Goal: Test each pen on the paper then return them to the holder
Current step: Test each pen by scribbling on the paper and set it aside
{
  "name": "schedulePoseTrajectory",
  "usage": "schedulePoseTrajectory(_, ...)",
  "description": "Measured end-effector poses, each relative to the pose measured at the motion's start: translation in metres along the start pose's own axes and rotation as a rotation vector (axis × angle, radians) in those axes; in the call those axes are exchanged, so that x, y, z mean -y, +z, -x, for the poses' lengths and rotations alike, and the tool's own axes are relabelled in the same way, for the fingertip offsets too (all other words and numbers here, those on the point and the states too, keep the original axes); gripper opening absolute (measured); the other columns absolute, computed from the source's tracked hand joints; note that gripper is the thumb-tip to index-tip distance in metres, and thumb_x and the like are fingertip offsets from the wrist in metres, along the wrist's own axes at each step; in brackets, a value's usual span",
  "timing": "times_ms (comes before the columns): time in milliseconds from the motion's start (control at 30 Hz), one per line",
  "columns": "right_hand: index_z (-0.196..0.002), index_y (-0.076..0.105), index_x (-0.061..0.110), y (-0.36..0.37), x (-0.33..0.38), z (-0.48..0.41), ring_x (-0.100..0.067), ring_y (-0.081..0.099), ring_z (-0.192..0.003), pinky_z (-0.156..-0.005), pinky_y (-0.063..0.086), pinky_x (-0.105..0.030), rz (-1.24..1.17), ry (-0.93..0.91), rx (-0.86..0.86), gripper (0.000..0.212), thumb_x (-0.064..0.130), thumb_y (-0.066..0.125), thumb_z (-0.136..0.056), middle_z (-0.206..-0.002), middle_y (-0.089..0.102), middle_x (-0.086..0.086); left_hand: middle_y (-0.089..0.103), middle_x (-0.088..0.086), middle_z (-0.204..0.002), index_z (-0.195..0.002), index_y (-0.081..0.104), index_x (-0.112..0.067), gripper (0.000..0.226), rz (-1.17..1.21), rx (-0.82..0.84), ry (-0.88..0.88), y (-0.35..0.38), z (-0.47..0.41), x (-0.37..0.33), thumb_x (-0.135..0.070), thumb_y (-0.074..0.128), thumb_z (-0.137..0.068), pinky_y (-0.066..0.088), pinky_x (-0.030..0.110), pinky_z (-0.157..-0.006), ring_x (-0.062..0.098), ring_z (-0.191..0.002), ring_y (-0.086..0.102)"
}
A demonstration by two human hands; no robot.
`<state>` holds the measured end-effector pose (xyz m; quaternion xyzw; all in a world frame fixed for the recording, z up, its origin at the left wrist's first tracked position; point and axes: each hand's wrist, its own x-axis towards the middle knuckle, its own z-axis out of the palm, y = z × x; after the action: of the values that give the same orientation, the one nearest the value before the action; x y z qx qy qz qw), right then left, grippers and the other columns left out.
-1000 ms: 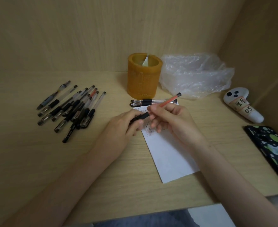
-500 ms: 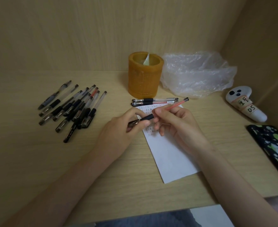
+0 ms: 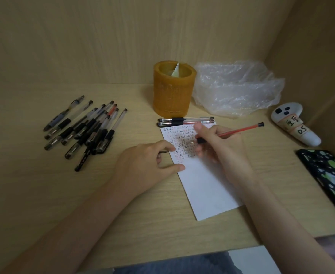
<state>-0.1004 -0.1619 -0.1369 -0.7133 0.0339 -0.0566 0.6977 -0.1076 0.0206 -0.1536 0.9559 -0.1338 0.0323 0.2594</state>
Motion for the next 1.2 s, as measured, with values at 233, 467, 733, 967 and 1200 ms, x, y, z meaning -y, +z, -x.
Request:
schedulePoseTrajectory(233,-0.052,0.046,0.007,0.016,-0.01,0.0,-0.005,0.032,-0.042,-0.045,0.029,-0.015,0.249,-0.071,-0.11,0.039,0.017,0.073,-0.079,-0.043,0.038,0.007,0.065,-0.016,-0.086,-0.105,0.055,-0.045,0.052,-0.001,-0.003,-0.022,0.001,-0.001,-0.002,-0.073,0.059,-0.062,0.05,0.027,-0.076,-0.002,-0.077,0.057)
schedulePoseTrajectory(467,-0.055,0.047,0.002,0.018,-0.014,0.004,-0.006,0.032,-0.047,-0.045,0.028,-0.016,0.281,-0.121,-0.135,0.029,0.005,0.062,-0.079,-0.051,0.038,-0.004,0.058,-0.015,-0.071,-0.104,0.055,-0.045,0.049,-0.014,0.0,-0.034,0.0,0.0,-0.003,-0.071,0.061,-0.063,0.046,0.024,-0.07,-0.001,-0.074,0.055)
schedulePoseTrajectory(733,-0.052,0.047,0.008,0.018,-0.016,0.004,-0.004,0.036,-0.044,-0.046,0.03,-0.012,0.283,-0.161,-0.128,0.033,0.005,0.063,-0.081,-0.047,0.041,0.0,0.06,-0.013,-0.07,-0.103,0.056,-0.044,0.049,-0.012,-0.004,-0.038,0.0,0.001,-0.003,-0.071,0.061,-0.062,0.05,0.029,-0.073,0.001,-0.074,0.058)
schedulePoseTrajectory(967,-0.05,0.044,0.009,0.018,-0.019,0.003,-0.004,0.035,-0.042,-0.045,0.029,-0.012,0.313,-0.189,-0.109,0.037,0.005,0.063,-0.081,-0.042,0.038,0.009,0.06,-0.012,-0.07,-0.104,0.056,-0.044,0.048,-0.011,0.0,-0.022,0.0,0.001,-0.003,-0.07,0.061,-0.064,0.05,0.028,-0.071,0.001,-0.072,0.057)
schedulePoseTrajectory(1200,-0.049,0.042,0.011,0.019,-0.019,0.003,-0.004,0.035,-0.043,-0.045,0.029,-0.012,0.349,-0.208,-0.127,0.037,0.004,0.062,-0.08,-0.044,0.04,0.006,0.064,-0.013,-0.08,-0.103,0.056,-0.044,0.049,-0.001,-0.012,-0.035,0.002,0.001,-0.003,-0.07,0.062,-0.063,0.049,0.027,-0.072,0.0,-0.073,0.057)
